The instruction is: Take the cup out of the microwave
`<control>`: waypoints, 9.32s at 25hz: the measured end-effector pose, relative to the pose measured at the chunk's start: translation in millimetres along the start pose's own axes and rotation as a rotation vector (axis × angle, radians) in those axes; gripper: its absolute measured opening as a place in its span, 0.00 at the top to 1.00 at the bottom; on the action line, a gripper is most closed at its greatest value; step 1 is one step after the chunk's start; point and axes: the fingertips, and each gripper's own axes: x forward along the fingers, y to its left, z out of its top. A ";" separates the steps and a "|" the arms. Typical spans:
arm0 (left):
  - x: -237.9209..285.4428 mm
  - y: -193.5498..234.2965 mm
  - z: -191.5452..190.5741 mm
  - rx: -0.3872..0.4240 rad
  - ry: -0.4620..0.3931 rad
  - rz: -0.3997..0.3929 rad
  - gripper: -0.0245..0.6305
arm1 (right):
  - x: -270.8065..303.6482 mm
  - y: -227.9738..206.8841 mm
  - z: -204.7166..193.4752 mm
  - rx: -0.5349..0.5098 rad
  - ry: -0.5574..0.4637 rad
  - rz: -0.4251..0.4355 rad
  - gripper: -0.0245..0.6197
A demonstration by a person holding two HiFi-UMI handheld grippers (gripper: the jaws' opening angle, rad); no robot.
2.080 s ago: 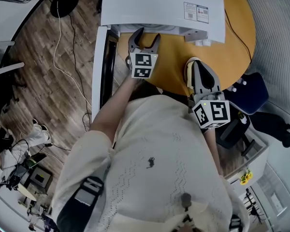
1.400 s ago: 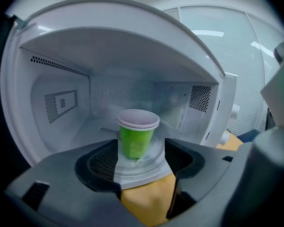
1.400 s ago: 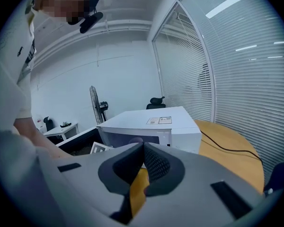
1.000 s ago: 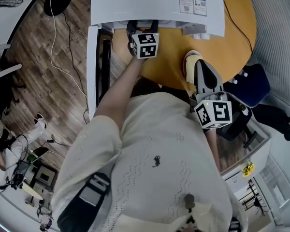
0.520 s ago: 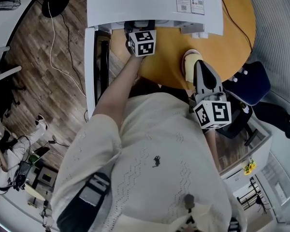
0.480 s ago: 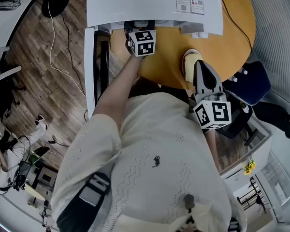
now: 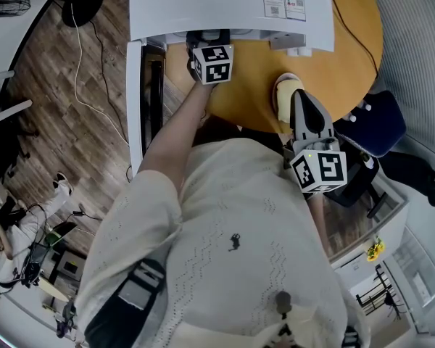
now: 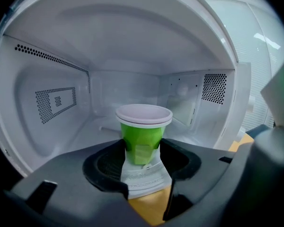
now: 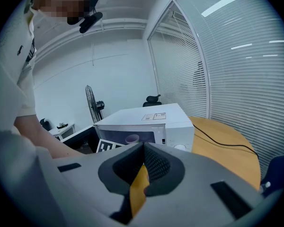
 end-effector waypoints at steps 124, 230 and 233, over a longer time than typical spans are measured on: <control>-212.0 -126.2 99.8 0.176 -0.095 -0.467 0.58 | -51.6 -28.7 33.5 0.044 -0.159 -0.009 0.95; -268.4 -124.9 177.0 0.195 -0.155 -0.398 0.59 | -117.1 3.6 138.1 -0.098 -0.369 0.043 0.95; -268.9 -126.5 177.3 0.196 -0.156 -0.400 0.59 | -117.2 3.0 137.3 -0.097 -0.367 0.042 0.95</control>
